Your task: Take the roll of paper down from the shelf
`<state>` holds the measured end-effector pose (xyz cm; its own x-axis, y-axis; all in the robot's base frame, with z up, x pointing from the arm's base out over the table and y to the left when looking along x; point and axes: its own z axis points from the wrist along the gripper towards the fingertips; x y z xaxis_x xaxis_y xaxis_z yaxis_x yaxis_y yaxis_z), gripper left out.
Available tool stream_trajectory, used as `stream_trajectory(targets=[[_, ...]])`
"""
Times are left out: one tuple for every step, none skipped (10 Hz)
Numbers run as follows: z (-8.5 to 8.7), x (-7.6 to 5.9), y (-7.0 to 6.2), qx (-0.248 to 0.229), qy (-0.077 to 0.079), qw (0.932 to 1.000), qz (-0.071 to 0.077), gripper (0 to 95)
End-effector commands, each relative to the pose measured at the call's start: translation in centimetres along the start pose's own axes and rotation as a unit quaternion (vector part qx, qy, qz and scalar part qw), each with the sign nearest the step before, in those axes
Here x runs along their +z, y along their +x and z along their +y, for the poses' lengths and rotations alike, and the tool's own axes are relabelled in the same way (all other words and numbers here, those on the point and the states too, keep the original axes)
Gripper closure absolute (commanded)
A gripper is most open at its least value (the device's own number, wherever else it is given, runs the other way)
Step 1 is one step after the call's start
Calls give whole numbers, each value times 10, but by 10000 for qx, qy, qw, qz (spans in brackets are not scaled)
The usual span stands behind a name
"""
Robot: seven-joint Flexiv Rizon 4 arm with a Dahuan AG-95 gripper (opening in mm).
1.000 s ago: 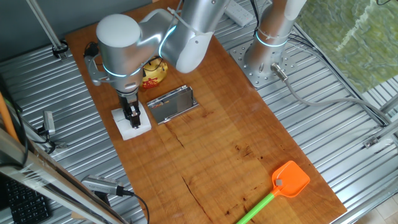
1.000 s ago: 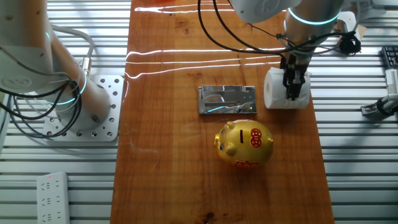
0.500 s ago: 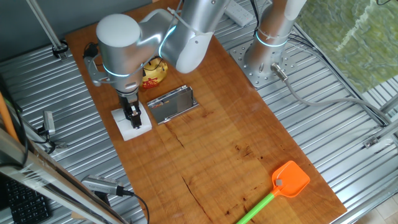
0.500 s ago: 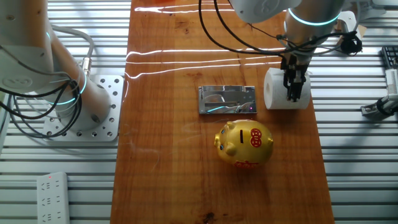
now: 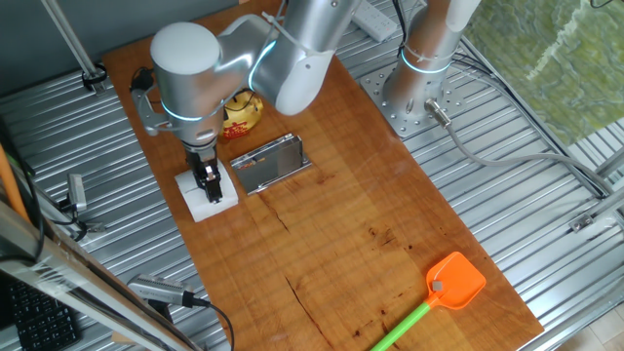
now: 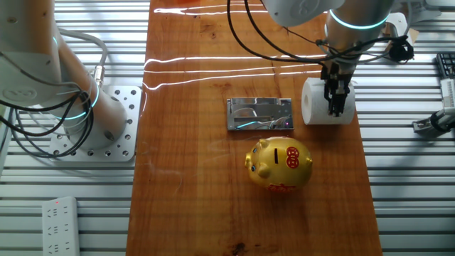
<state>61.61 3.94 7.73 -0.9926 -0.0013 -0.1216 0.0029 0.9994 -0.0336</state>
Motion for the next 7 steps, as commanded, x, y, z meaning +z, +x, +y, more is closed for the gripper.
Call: stream_trajectory(targets=[[0,-6,0,2,4,10000,18,0],[0,-10,0,1,-3,10000,20,0],[1,-27,1,21,-46,10000,25,0],[3,-41,3,24,-58,10000,36,0],[5,-60,8,30,-56,10000,42,0],[9,-77,15,78,-31,9999,73,0],[12,-90,24,125,19,9999,114,0]])
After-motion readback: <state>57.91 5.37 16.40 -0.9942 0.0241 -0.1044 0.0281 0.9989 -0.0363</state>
